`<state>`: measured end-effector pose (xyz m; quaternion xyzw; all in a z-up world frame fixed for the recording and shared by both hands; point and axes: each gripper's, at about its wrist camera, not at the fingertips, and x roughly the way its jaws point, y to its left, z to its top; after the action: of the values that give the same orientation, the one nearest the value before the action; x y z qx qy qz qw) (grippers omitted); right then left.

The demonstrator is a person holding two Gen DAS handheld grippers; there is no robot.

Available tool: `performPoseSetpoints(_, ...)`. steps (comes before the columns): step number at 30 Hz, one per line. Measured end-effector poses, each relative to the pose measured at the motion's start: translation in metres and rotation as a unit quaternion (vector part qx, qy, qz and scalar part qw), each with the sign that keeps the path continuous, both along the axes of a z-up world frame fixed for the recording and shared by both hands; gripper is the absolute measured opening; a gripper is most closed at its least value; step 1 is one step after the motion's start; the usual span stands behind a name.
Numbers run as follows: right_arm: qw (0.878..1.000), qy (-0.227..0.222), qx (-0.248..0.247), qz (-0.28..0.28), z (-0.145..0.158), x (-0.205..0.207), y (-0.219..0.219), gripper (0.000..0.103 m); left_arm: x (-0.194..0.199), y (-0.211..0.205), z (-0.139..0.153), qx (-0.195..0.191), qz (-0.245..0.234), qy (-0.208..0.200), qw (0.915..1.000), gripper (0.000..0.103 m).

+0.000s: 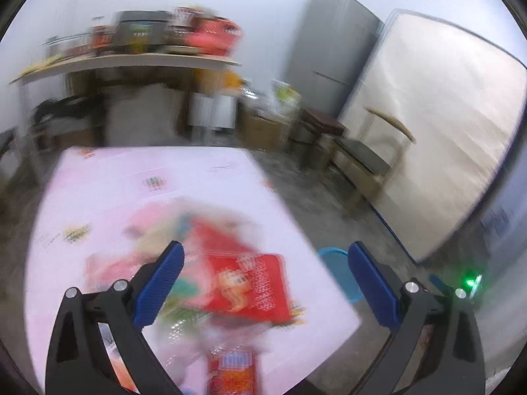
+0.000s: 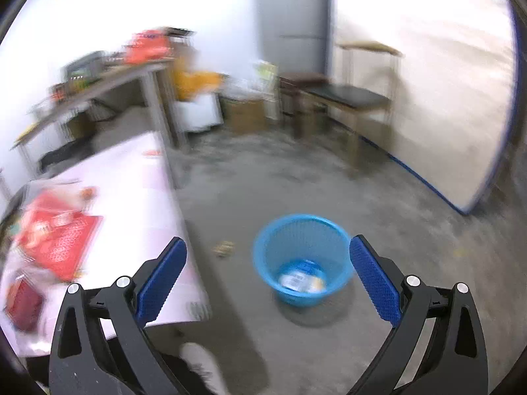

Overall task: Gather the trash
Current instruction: 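Move both tools back over the table, then grasp the blue crumpled wrapper with the left tool while the right tool reaches the red can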

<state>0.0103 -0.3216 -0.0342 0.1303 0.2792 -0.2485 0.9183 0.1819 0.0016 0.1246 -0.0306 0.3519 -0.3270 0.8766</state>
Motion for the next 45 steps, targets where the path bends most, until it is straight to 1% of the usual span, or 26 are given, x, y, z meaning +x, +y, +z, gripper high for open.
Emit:
performPoseSetpoints(1,0.999,-0.011,0.013,0.028,0.004,0.008,0.013,0.095,-0.004,0.013,-0.004,-0.002,0.011,0.0,0.9999,0.097)
performPoseSetpoints(3,0.997,-0.019,0.047,0.063,0.005,0.015,0.026,0.095,-0.018,0.042,-0.019,-0.001,0.034,0.004,0.9994,0.097)
performPoseSetpoints(4,0.993,-0.023,0.075,0.092,0.005,0.023,0.034,0.095,-0.024,0.051,-0.028,0.002,0.041,0.009,0.9991,0.097)
performPoseSetpoints(6,0.984,-0.026,0.114,0.132,0.005,0.034,0.05,0.095,-0.036,0.07,-0.045,0.007,0.056,0.018,0.9983,0.097)
performPoseSetpoints(8,0.972,-0.02,0.154,0.175,0.002,0.048,0.068,0.095,-0.049,0.084,-0.064,0.011,0.065,0.023,0.9976,0.097)
performPoseSetpoints(10,0.956,-0.006,0.197,0.217,-0.004,0.058,0.09,0.094,-0.06,0.09,-0.086,0.021,0.073,0.036,0.9965,0.097)
performPoseSetpoints(11,0.95,0.0,0.212,0.231,-0.005,0.063,0.097,0.092,-0.064,0.091,-0.094,0.026,0.077,0.042,0.9958,0.097)
performPoseSetpoints(12,0.94,0.007,0.234,0.248,-0.008,0.067,0.104,0.091,-0.069,0.093,-0.105,0.028,0.077,0.047,0.9955,0.097)
performPoseSetpoints(14,0.924,0.021,0.268,0.273,-0.014,0.074,0.118,0.089,-0.076,0.086,-0.118,0.032,0.069,0.047,0.996,0.097)
performPoseSetpoints(16,0.907,0.041,0.301,0.293,-0.02,0.082,0.129,0.088,-0.085,0.081,-0.129,0.052,0.053,0.032,0.9967,0.097)
performPoseSetpoints(18,0.893,0.057,0.324,0.307,-0.024,0.088,0.14,0.088,-0.089,0.074,-0.138,0.081,0.036,0.013,0.9959,0.097)
performPoseSetpoints(20,0.882,0.076,0.341,0.315,-0.026,0.099,0.155,0.088,-0.091,0.066,-0.147,0.117,0.016,-0.008,0.9929,0.097)
performPoseSetpoints(21,0.877,0.085,0.349,0.32,-0.028,0.103,0.163,0.088,-0.09,0.066,-0.151,0.127,0.012,-0.013,0.9918,0.096)
performPoseSetpoints(22,0.873,0.093,0.354,0.322,-0.031,0.107,0.172,0.088,-0.09,0.063,-0.155,0.137,0.002,-0.02,0.9903,0.092)
performPoseSetpoints(24,0.867,0.103,0.364,0.325,-0.035,0.11,0.182,0.088,-0.086,0.063,-0.16,0.141,-0.009,-0.021,0.9897,0.088)
performPoseSetpoints(28,0.857,0.122,0.386,0.318,-0.042,0.12,0.192,0.088,-0.076,0.067,-0.171,0.133,-0.022,0.001,0.9909,0.077)
performPoseSetpoints(31,0.853,0.135,0.399,0.31,-0.047,0.129,0.193,0.088,-0.069,0.071,-0.178,0.128,-0.022,0.016,0.9914,0.069)
performPoseSetpoints(33,0.85,0.141,0.406,0.305,-0.049,0.13,0.19,0.088,-0.065,0.075,-0.181,0.119,-0.021,0.027,0.9924,0.067)
performPoseSetpoints(35,0.846,0.147,0.415,0.3,-0.052,0.134,0.192,0.088,-0.062,0.079,-0.183,0.111,-0.019,0.037,0.9929,0.06)
performPoseSetpoints(38,0.841,0.152,0.429,0.294,-0.056,0.138,0.194,0.088,-0.059,0.083,-0.187,0.098,-0.016,0.05,0.9938,0.054)
performPoseSetpoints(42,0.835,0.159,0.443,0.284,-0.06,0.143,0.199,0.088,-0.058,0.085,-0.188,0.083,-0.017,0.057,0.9948,0.046)
performPoseSetpoints(45,0.835,0.162,0.449,0.274,-0.063,0.145,0.199,0.088,-0.06,0.087,-0.189,0.077,-0.016,0.059,0.9952,0.041)
